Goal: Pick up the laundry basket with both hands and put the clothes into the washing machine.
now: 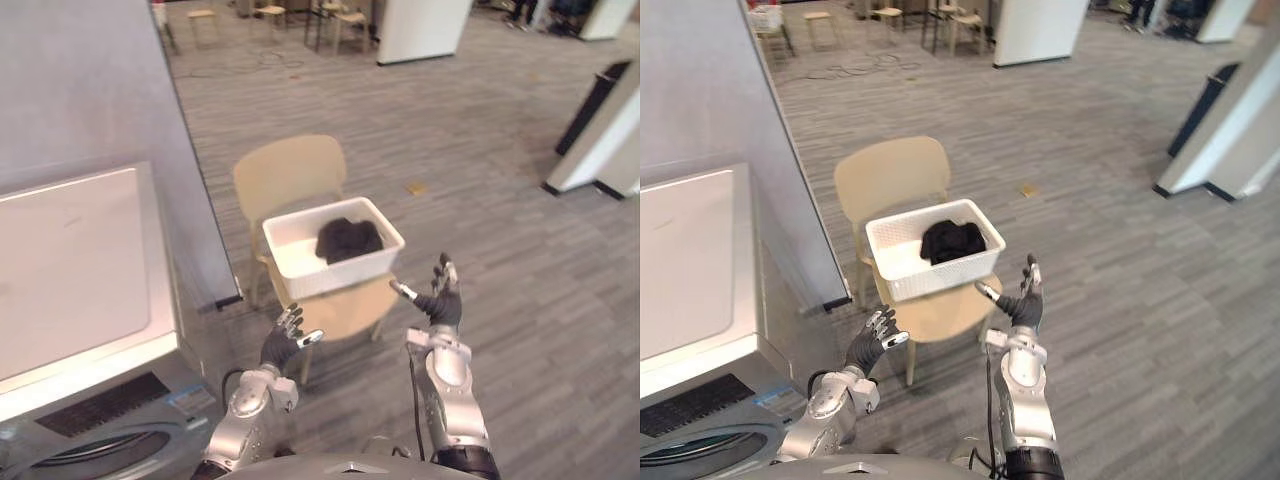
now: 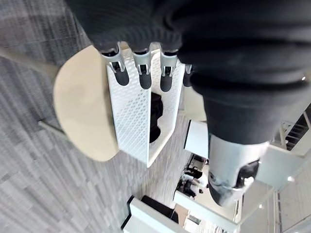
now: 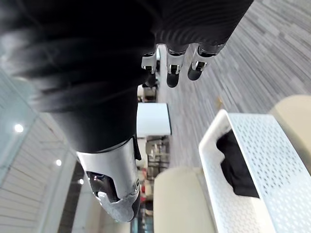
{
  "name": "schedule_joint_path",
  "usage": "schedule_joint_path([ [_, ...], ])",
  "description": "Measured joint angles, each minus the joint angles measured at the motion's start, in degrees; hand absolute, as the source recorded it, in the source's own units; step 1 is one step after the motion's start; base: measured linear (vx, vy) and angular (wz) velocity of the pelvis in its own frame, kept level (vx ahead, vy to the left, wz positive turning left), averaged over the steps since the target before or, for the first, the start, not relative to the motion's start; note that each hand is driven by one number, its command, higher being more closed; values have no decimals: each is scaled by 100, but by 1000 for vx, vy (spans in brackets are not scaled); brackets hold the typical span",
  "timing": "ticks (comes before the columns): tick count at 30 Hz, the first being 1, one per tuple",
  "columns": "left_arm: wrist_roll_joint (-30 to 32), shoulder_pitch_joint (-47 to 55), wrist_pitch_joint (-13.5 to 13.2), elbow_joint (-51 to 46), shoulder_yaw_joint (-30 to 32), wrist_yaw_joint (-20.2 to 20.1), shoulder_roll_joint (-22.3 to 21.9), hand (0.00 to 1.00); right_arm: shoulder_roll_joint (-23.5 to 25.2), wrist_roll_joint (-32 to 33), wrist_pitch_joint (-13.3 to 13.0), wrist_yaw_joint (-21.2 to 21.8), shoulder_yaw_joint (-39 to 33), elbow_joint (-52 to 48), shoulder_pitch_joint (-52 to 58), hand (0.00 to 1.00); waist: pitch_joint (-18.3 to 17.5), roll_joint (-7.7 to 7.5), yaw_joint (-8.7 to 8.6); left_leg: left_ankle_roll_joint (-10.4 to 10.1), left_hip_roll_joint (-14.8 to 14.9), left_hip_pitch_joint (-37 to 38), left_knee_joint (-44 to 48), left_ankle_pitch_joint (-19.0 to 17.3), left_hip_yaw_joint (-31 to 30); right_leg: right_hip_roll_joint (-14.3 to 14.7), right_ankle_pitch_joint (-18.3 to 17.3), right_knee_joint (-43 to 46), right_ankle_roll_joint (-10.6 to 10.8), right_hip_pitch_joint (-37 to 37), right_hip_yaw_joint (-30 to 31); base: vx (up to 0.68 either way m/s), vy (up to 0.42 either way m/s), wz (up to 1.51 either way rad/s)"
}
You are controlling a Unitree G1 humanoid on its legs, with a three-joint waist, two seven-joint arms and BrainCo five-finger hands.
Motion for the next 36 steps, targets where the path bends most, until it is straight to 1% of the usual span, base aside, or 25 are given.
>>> schedule_joint_path([
  [3,-33,-11,-9,-40,43,16,69,0,73,6,76,47,-21,-1,137,0,8,32,-16,-133,-88,75,-234,73,-491,147,-315,-1576,-61,-400,314,197,-57,76],
  [4,-102,-9,-10,-32,66,33,78,0,75,5,105,61,-86,-3,178,0,18,45,-17,-194,-89,72,-233,59,-646,349,-325,-2581,-33,-445,800,129,-127,62],
  [5,-129,-8,-11,-30,70,41,84,0,77,5,142,68,-138,-16,214,0,17,49,-17,-225,-86,74,-226,47,-729,460,-313,-3082,-26,-427,1103,120,-159,72],
  [6,-134,-7,-13,-29,89,73,85,0,81,4,191,72,-248,-35,309,0,13,44,-12,-297,-76,73,-193,20,-898,626,-208,-3939,-12,-385,1674,91,-142,61],
  [7,-133,-4,-13,-28,95,77,85,0,82,3,201,70,-303,-47,373,0,14,44,-14,-343,-58,69,-147,-4,-1008,681,-112,-4243,-15,-366,1926,112,-208,80],
  [9,-130,60,-23,-37,129,106,86,0,122,3,338,71,-481,-271,774,0,16,27,16,-663,97,74,160,-204,-1433,795,317,-4922,-48,-166,2377,123,-306,86],
  [11,-123,310,-35,-197,278,100,86,0,125,-95,407,85,-549,-595,1037,0,-47,-96,42,-908,208,53,385,-435,-1678,768,517,-5097,-76,27,2285,157,-462,75],
  [13,-122,458,-50,-275,379,98,51,0,99,-292,421,90,-673,-724,1067,0,-133,-261,121,-1100,437,50,619,-626,-1689,775,712,-5128,282,176,1998,198,-457,49],
  [14,-123,608,-51,-251,387,86,-33,0,60,-433,440,105,-813,-691,1042,0,-207,-77,178,-1279,757,-50,755,-690,-1821,1034,626,-5080,178,189,1798,206,-391,37],
  [15,-123,722,-50,-232,396,52,-82,0,46,-476,464,151,-973,-682,942,0,-316,-36,222,-1448,986,-120,776,-643,-1975,1226,587,-5081,88,205,1596,194,-365,38],
  [17,-123,776,-41,-144,383,-35,-113,0,20,-642,463,153,-1188,-563,756,0,-319,108,183,-1568,1255,-263,772,-532,-2256,1438,536,-5126,-90,285,1229,196,-332,62],
  [19,-123,780,-6,19,360,-164,-200,0,-71,-669,472,152,-1404,-284,642,0,-265,192,170,-1549,1465,-353,870,-407,-2325,1559,465,-5173,-247,489,858,181,-297,86],
  [21,-111,787,51,84,316,-266,-216,0,-132,-676,541,158,-1583,-200,629,0,-153,215,146,-1369,1654,-434,1124,-270,-2132,1597,400,-5216,-356,777,521,107,-189,86],
  [23,-64,788,117,86,269,-395,-182,0,-272,-698,557,155,-1929,-2,475,0,-82,209,163,-1113,1860,-450,1306,-58,-1365,1540,383,-5432,-380,1099,189,58,-109,77],
  [24,-62,775,128,86,255,-420,-178,0,-371,-747,561,153,-2025,133,395,0,-68,212,160,-1087,1873,-453,1291,-5,-1182,1503,383,-5469,-379,1145,105,-5,-34,90],
  [25,-62,736,146,84,207,-500,-112,0,-747,-895,574,141,-2329,638,121,0,-24,260,139,-1082,1830,-483,1063,51,-875,1401,380,-5491,-374,1120,-82,-53,14,71],
  [26,-62,713,145,83,169,-538,-70,0,-884,-900,596,146,-2399,790,14,0,8,290,125,-1086,1790,-542,984,50,-875,1377,369,-5472,-362,1043,-138,-92,42,70],
  [27,-47,658,145,73,84,-600,-1,0,-1102,-906,640,145,-2425,987,-184,0,82,302,117,-1148,1697,-700,892,90,-914,1301,351,-5353,-350,832,-184,-144,61,33],
  [28,-20,512,148,24,31,-690,183,0,-1509,-925,677,153,-2332,1301,-701,0,391,291,93,-1202,1591,-1043,884,147,-953,1135,311,-4945,-366,323,-156,-168,60,22],
  [29,-19,468,148,5,25,-695,221,0,-1595,-946,682,153,-2302,1381,-849,0,471,294,81,-1183,1571,-1122,917,162,-961,1100,307,-4854,-370,214,-150,-266,62,9],
  [31,-18,220,146,-61,-79,-765,432,0,-2188,-1079,690,161,-2068,1836,-1707,0,947,386,-4,-1085,1534,-1707,1155,220,-1026,960,326,-4492,-373,-409,-124,-333,67,6],
  [32,-20,138,146,-174,-128,-780,536,0,-2569,-1122,700,181,-1837,2146,-2304,0,1177,389,13,-1044,1546,-2071,1246,258,-937,913,418,-4338,-391,-892,-16,-411,114,-28],
  [33,-23,131,143,-336,-135,-782,594,0,-2892,-1125,703,204,-1590,2467,-2928,0,1254,376,124,-985,1577,-2438,1242,329,-751,937,585,-4349,-405,-1402,161,-345,104,-49],
  [35,-30,133,126,-482,-140,-783,590,0,-3260,-1124,703,251,-1316,3023,-3801,0,1343,391,230,-956,1613,-2679,1110,438,-369,947,849,-4557,-401,-1822,356,-195,87,-56],
  [36,-63,72,73,-503,-130,-778,577,0,-3370,-1120,702,316,-1182,3203,-4261,0,1538,434,250,-906,1645,-2629,1047,488,-170,962,1028,-4722,-396,-1823,430,-180,93,-44],
])
